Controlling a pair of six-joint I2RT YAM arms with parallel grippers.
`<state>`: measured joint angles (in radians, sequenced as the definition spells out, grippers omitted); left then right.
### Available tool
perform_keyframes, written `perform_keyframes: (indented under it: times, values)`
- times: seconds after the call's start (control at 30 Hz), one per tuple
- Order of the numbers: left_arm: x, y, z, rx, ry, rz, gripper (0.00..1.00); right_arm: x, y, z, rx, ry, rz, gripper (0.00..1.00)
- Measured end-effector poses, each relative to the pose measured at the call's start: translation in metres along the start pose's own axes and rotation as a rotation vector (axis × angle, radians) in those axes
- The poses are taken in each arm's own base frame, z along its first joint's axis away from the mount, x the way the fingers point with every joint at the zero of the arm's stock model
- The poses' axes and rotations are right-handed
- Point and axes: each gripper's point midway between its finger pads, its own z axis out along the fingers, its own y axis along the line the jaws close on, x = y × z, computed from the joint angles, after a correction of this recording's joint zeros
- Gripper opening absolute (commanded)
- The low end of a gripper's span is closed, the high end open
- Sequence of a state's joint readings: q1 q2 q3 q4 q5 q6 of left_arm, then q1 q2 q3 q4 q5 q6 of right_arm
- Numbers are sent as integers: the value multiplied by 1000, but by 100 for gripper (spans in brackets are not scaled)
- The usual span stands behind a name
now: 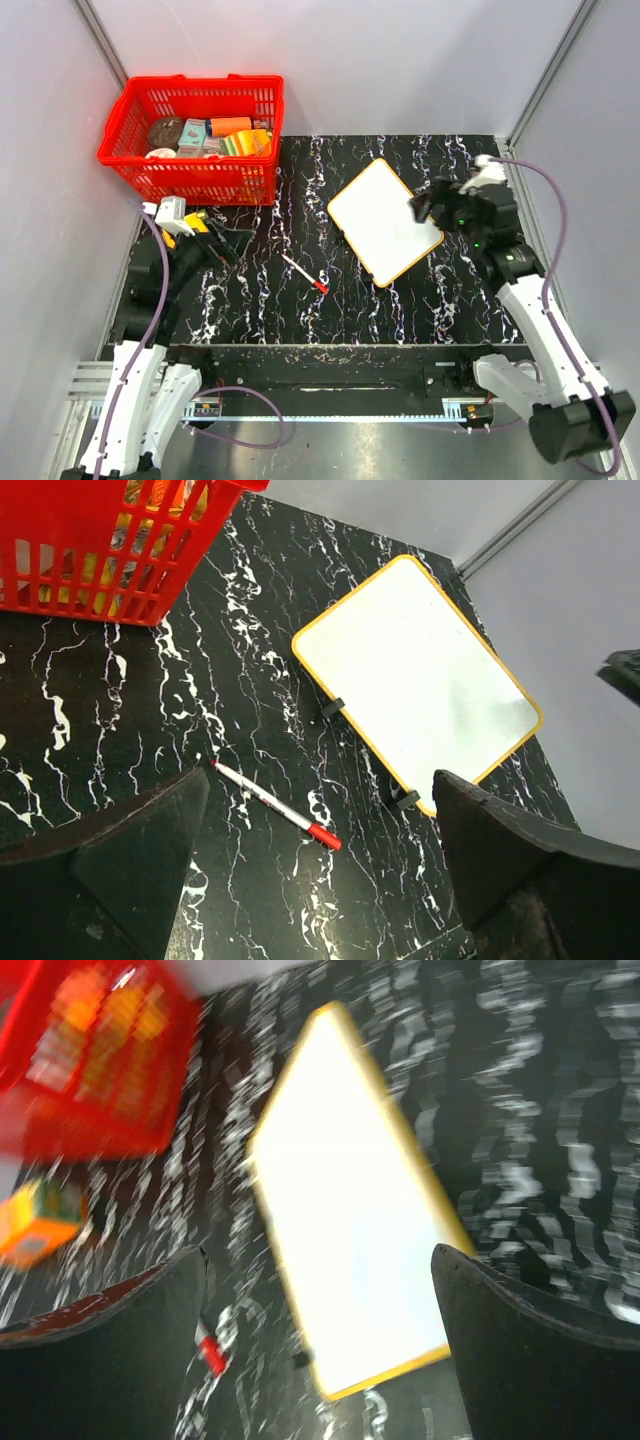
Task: Write a sentence on the whiteboard
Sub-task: Pick up the whiteboard marker at the center of the board.
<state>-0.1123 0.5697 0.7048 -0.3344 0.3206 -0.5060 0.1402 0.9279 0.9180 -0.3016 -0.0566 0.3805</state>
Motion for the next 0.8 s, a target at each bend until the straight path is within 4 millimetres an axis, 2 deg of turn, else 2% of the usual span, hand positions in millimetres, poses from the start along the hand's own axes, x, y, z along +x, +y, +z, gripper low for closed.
perform_keyframes:
  times: [0.07, 0.17, 0.23, 0.3, 0.43, 0.53, 0.6, 0.7, 0.8]
  values:
    - [-1, -3, -4, 6, 5, 0, 99, 20, 40, 5, -119, 77, -70, 98]
    - [-5, -8, -7, 6, 21, 3, 99, 58, 83, 9, -238, 177, -148, 95]
    - [-15, -15, -10, 16, 15, 18, 99, 91, 111, 8, -302, 245, -207, 95]
    - [-25, -23, -15, 25, 4, 33, 99, 131, 142, 5, -372, 327, -281, 91]
    - [-49, -42, -28, 49, -20, 59, 99, 203, 183, 11, -418, 457, -438, 81]
    - [-71, -61, -38, 80, -40, 82, 99, 246, 195, 26, -408, 526, -531, 73]
    - [-81, -72, -43, 101, -48, 97, 99, 266, 195, 37, -390, 559, -576, 69]
    - [-85, -82, -50, 132, -38, 109, 99, 290, 194, 52, -371, 601, -627, 66]
    - [-79, -88, -52, 173, -10, 116, 99, 309, 193, 60, -363, 632, -663, 58]
